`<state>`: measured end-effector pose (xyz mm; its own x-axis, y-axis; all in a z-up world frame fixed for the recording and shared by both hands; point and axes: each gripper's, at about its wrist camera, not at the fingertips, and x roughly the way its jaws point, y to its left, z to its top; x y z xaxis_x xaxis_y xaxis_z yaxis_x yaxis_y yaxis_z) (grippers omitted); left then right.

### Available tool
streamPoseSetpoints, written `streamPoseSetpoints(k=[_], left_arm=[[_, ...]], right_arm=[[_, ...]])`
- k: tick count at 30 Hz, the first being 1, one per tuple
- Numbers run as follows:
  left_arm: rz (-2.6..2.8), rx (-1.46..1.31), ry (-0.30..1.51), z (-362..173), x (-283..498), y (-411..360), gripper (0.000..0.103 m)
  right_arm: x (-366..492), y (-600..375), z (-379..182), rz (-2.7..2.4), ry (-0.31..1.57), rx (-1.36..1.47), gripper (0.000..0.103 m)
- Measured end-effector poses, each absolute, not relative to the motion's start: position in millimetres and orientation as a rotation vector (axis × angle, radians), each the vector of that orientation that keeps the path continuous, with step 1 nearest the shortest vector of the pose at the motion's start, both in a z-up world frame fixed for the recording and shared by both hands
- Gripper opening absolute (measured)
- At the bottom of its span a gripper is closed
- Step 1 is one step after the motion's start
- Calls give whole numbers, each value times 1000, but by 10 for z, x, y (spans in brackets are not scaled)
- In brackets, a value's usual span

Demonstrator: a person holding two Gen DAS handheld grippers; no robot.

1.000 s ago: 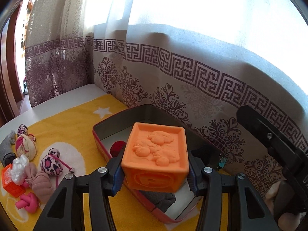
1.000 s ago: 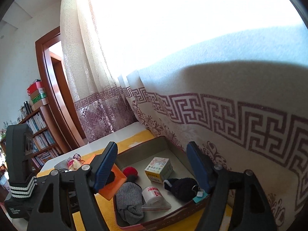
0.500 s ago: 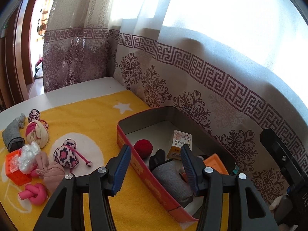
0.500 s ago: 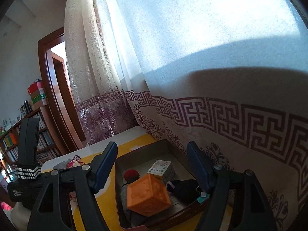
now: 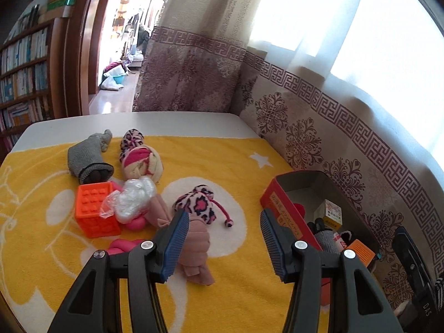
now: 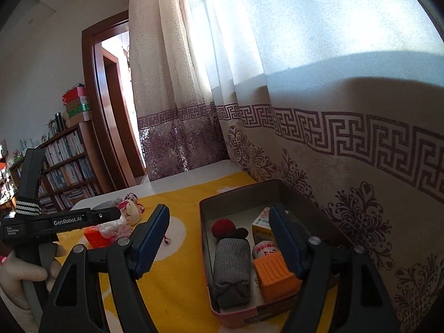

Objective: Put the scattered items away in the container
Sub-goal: 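Move both grippers back toward the remaining items on the bed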

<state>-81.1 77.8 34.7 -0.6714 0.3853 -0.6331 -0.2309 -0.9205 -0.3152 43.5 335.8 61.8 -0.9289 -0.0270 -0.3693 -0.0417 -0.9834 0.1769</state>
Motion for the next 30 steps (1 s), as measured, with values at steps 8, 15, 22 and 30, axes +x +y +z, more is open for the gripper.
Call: streamPoseSetpoints(k=[8, 15, 22, 30], left_arm=[[2659, -1064, -426, 241, -782, 180, 78], [2678, -1091, -467, 140, -750, -163, 78], [2703, -1126, -479, 40, -740, -389, 78], [2701, -1127, -494, 7, -713, -528, 78]], right_arm=[[312, 2894, 438, 3170, 195, -755, 78], [137, 2621, 335, 3221, 230, -931, 78], [-137, 2348, 285, 3238, 232, -1112, 78], [-527, 2041, 175, 3227, 226, -1274, 78]])
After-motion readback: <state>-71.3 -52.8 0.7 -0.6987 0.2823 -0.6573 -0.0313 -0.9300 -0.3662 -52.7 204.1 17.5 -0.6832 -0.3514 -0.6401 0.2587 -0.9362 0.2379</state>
